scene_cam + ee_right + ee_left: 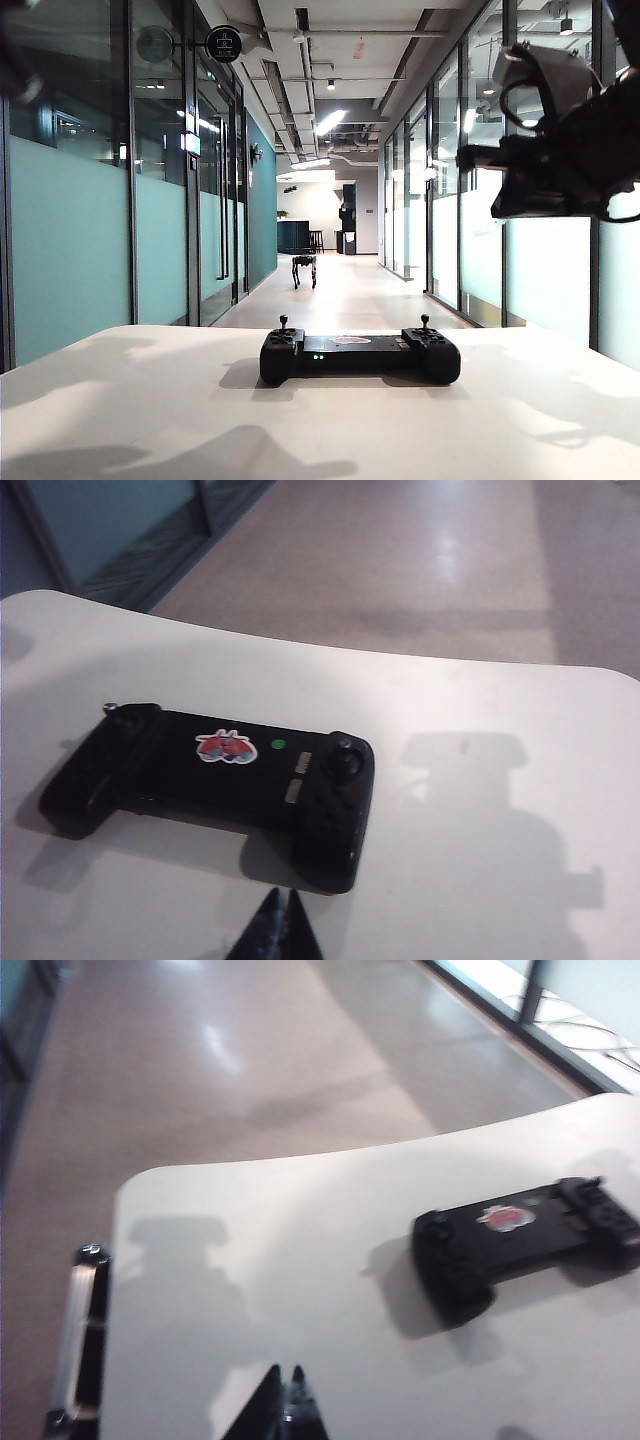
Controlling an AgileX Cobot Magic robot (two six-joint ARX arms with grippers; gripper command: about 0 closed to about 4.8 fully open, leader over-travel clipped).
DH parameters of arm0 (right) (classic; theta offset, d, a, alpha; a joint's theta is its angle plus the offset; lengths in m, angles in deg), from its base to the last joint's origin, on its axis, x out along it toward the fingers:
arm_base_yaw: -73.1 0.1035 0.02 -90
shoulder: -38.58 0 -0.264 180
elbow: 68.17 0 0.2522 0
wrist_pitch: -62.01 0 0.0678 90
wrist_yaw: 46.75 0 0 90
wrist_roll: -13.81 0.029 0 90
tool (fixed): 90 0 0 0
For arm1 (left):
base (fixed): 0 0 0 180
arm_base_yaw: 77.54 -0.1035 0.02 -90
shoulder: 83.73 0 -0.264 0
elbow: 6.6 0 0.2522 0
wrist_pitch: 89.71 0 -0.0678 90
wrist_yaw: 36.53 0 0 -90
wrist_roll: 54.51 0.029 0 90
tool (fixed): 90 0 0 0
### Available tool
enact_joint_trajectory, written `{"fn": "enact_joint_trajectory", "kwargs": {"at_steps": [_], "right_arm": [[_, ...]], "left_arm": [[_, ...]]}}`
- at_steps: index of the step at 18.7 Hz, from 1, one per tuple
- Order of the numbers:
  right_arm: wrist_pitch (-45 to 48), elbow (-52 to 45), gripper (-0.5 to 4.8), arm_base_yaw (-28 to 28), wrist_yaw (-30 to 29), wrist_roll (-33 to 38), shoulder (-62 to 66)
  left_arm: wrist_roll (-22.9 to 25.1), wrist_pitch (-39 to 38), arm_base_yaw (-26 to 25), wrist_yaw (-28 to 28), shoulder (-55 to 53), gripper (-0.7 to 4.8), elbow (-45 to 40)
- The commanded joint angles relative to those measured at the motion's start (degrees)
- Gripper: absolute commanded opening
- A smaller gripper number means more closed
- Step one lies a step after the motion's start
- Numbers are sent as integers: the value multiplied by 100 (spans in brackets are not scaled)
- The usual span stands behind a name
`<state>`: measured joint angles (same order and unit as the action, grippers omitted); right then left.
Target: Push the left joystick on the remote control sitting on the white table forward to make the robot dog walk in a straight line until it approaches the door.
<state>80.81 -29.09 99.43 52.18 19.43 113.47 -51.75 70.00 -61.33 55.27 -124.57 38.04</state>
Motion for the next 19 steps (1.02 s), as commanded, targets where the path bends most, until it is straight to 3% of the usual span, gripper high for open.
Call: {"fn": "enact_joint_trajectory", "kwargs": {"at_steps": [1, 8, 12, 19], "right_arm": [[-114, 0, -6, 7, -267, -22, -70], [-428, -24, -6, 11, -398, -221, -426], [-632, -24, -6, 11, -398, -328, -660], [-1279, -33, -6, 9, -396, -481, -1071]], "left_arm": [[-24, 413, 4, 302, 678, -6, -752], [-22, 337, 2, 721, 2275, -6, -2129], [-20, -160, 2, 697, 2376, -5, -2153], [-20, -160, 2, 699, 2376, -5, -2153]]}}
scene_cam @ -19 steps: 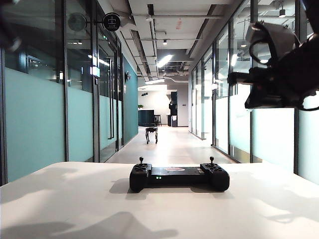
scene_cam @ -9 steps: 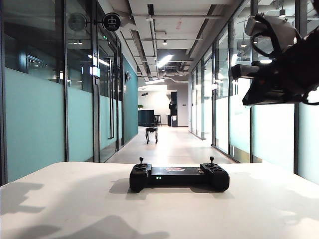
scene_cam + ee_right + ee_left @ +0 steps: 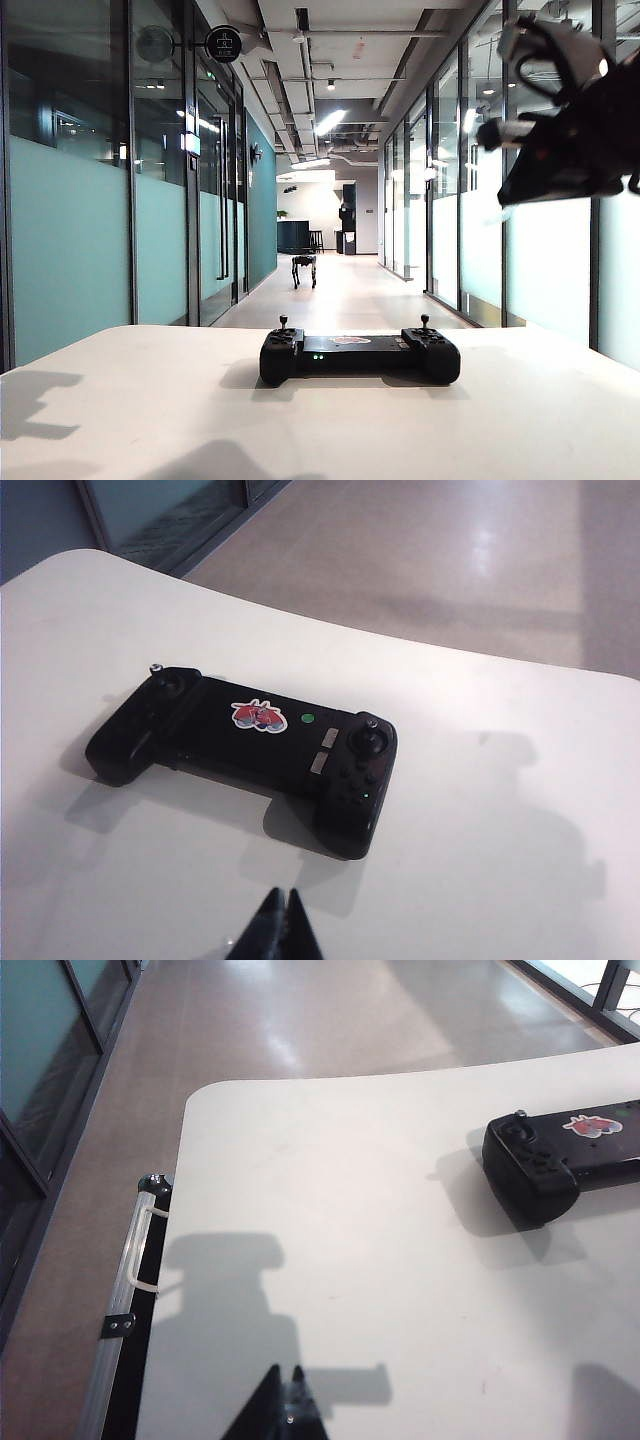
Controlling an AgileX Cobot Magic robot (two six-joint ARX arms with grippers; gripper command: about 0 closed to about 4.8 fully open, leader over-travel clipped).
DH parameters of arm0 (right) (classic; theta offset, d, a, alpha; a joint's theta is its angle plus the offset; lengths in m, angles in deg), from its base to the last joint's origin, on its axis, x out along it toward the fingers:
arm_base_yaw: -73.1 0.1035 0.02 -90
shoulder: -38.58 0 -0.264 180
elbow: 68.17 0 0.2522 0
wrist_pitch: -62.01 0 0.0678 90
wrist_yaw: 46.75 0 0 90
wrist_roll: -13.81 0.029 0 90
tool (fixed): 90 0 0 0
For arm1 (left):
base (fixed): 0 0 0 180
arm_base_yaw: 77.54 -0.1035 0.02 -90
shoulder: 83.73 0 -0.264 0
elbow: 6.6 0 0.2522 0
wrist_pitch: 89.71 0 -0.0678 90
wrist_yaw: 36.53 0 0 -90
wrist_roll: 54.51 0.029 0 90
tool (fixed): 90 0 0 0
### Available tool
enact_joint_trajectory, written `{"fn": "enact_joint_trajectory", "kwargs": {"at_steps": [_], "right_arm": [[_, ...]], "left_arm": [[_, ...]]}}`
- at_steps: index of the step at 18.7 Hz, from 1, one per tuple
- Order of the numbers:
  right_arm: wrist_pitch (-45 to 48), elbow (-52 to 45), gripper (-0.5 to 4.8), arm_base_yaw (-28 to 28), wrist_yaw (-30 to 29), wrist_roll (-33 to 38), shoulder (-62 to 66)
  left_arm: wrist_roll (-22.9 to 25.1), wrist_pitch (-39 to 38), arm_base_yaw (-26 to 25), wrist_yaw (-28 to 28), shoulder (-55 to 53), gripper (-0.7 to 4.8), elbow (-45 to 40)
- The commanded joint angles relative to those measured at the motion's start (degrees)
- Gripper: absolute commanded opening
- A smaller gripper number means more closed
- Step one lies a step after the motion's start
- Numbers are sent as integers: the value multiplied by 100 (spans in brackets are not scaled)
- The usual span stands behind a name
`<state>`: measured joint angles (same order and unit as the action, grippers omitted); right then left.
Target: Push the left joystick on the remote control sitting on the white table forward to make the robot dog walk in a straight line until it approaches the door.
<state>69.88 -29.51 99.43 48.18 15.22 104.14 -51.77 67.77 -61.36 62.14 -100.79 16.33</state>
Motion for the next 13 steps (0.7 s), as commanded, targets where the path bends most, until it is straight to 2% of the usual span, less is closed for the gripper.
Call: {"fn": "enact_joint_trajectory", "kwargs": {"at_steps": [1, 13], "right_arm": [[-363, 4, -6, 9, 7, -66, -256], [-625, -1416, -6, 4, 164, -173, -2623]], "left_arm": [[-17, 66, 4, 13, -2, -5, 17], [-17, 66, 4, 13, -2, -5, 17]]}}
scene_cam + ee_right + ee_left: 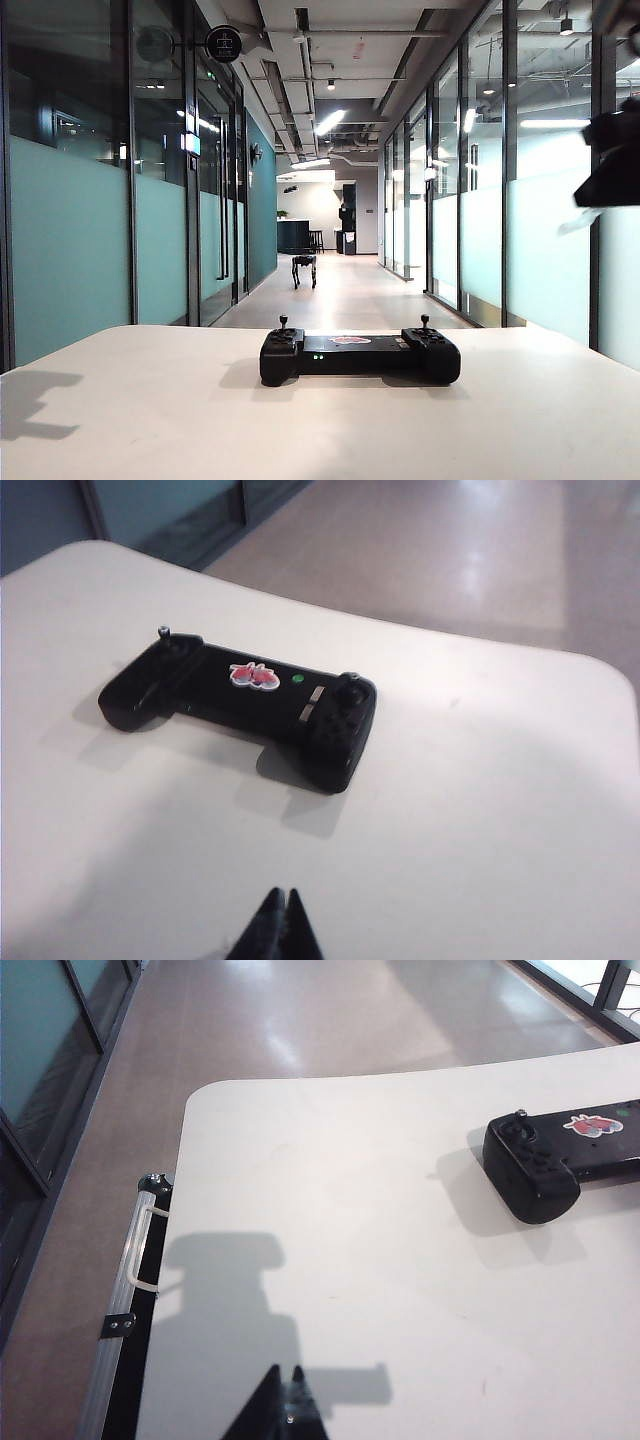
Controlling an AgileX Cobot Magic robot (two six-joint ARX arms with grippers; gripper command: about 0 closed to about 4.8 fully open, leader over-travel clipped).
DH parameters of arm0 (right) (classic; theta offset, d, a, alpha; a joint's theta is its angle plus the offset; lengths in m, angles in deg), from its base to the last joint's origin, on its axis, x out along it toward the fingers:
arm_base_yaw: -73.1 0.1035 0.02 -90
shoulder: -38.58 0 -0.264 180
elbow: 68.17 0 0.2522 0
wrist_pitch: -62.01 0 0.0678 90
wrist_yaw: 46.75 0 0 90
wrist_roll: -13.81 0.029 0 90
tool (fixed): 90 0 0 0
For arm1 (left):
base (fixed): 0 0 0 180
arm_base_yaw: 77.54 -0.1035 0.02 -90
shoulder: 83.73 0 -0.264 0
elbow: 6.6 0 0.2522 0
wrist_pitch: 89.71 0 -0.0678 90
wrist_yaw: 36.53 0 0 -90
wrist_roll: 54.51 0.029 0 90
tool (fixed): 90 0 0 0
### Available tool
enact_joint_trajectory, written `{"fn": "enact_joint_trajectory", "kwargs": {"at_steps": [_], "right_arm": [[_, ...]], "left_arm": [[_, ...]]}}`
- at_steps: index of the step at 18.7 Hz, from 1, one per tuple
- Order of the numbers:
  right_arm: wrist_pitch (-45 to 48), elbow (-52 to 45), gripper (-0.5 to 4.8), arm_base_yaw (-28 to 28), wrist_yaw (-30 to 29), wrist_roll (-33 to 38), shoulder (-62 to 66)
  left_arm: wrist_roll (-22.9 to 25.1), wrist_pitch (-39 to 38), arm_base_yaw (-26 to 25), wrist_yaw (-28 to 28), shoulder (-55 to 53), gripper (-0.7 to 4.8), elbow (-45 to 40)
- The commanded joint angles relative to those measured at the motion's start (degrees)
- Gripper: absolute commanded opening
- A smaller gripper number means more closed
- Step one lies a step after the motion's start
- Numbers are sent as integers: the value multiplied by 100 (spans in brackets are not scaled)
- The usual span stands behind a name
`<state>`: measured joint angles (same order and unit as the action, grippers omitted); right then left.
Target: Push the left joystick on the remote control sitting on the white table forward to make the robot dog walk in a straight line until it approaches the door.
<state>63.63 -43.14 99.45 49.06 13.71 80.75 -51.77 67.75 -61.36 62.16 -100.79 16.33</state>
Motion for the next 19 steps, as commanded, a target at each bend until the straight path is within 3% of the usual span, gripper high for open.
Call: {"fn": "enact_joint_trajectory", "kwargs": {"at_steps": [1, 13, 19], "right_arm": [[-66, -109, -6, 0, 96, -42, -474], [-570, -837, -6, -46, 476, -170, -2310], [-1104, -1132, -6, -448, 404, -168, -3283]], "left_arm": [[-17, 66, 4, 11, -2, -5, 17], [-17, 66, 4, 11, -2, -5, 17], [-17, 68, 4, 11, -2, -5, 17]]}}
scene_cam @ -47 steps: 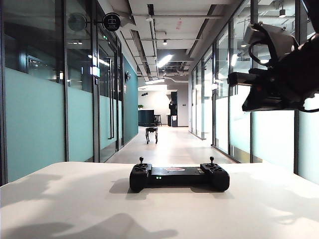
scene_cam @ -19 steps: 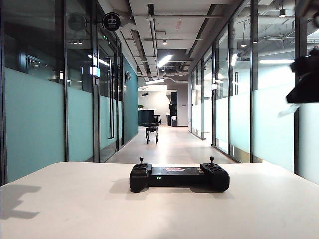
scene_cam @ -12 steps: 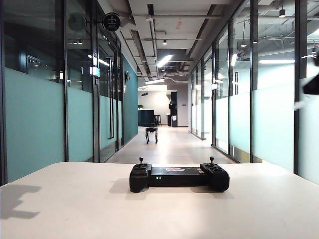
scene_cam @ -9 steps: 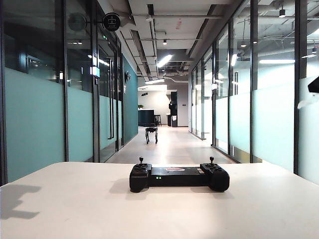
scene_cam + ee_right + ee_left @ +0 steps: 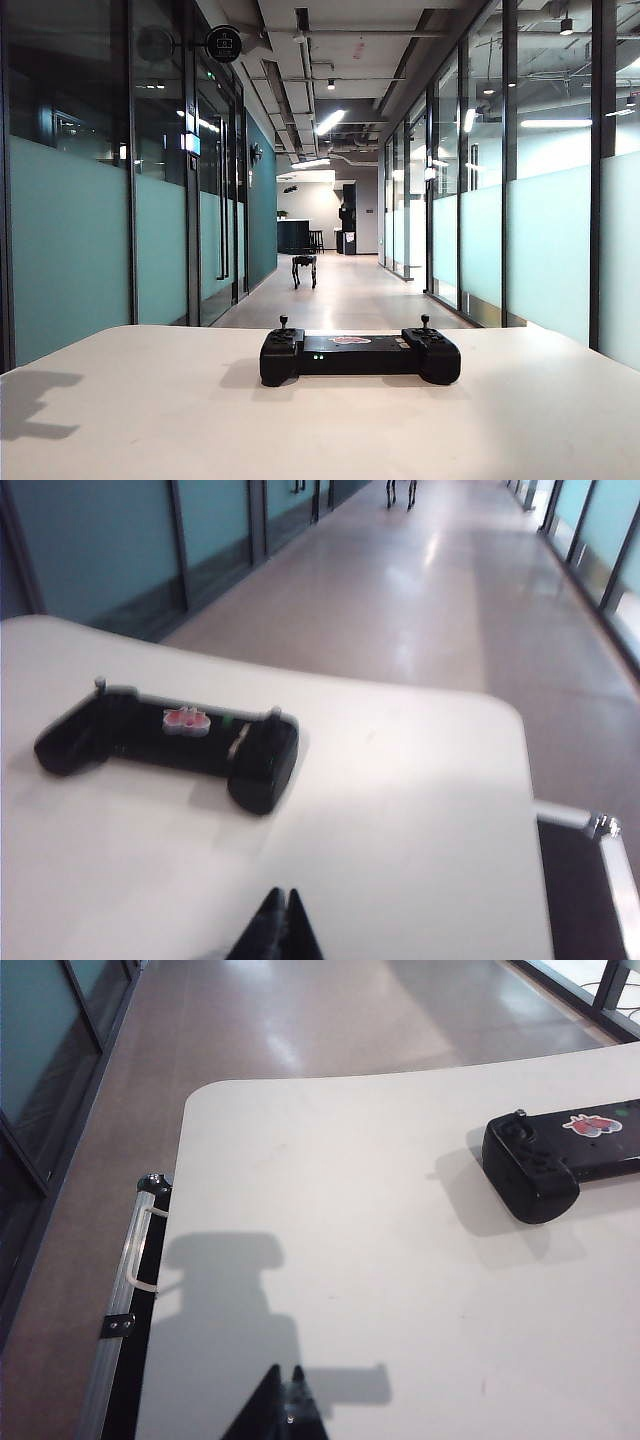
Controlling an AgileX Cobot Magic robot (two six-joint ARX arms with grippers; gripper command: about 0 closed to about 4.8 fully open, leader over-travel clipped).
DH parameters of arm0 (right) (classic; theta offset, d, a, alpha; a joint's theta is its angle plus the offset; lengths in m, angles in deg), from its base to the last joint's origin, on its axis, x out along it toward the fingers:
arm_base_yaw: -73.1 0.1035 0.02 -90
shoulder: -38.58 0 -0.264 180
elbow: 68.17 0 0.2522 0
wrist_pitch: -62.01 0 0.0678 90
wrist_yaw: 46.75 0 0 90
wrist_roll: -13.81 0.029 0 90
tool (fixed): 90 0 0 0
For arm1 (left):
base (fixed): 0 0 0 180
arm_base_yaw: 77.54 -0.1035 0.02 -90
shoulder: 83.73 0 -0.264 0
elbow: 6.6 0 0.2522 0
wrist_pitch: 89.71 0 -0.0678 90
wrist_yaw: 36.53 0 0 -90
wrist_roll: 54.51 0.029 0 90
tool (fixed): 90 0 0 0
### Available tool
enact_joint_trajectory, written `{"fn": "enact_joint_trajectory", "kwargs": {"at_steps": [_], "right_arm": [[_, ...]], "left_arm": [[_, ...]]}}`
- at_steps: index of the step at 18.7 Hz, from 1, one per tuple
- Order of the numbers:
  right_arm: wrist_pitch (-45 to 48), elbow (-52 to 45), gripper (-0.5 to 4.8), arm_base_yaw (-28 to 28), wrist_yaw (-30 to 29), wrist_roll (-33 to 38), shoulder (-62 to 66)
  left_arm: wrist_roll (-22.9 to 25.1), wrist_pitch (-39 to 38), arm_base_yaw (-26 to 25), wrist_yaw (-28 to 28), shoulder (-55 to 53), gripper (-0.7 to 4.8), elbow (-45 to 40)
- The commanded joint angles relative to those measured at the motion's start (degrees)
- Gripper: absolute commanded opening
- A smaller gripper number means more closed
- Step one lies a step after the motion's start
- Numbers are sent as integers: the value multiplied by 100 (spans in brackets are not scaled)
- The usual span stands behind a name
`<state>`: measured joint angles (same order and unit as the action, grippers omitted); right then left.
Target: Push the left joystick on the remote control sitting on the white table forward to make the robot dog walk in a straight line until it approaches the door.
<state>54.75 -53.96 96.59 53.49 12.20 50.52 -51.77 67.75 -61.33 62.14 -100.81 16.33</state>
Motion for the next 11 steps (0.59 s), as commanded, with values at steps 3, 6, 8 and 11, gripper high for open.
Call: {"fn": "enact_joint_trajectory", "kwargs": {"at_steps": [3, 6, 8, 11], "right_arm": [[-551, -52, -6, -566, -459, -11, -640], [-673, -52, -6, -949, -636, 11, -918], [-673, -52, -6, -1123, -634, 11, -1088], [-621, -52, -6, -1314, -634, 11, -1200]], "left_arm": [[-20, 68, 2, 13, 0, -5, 17], [-17, 68, 2, 13, 0, -5, 17], [-17, 68, 2, 13, 0, -5, 17], [-20, 66, 2, 13, 0, -5, 17]]}}
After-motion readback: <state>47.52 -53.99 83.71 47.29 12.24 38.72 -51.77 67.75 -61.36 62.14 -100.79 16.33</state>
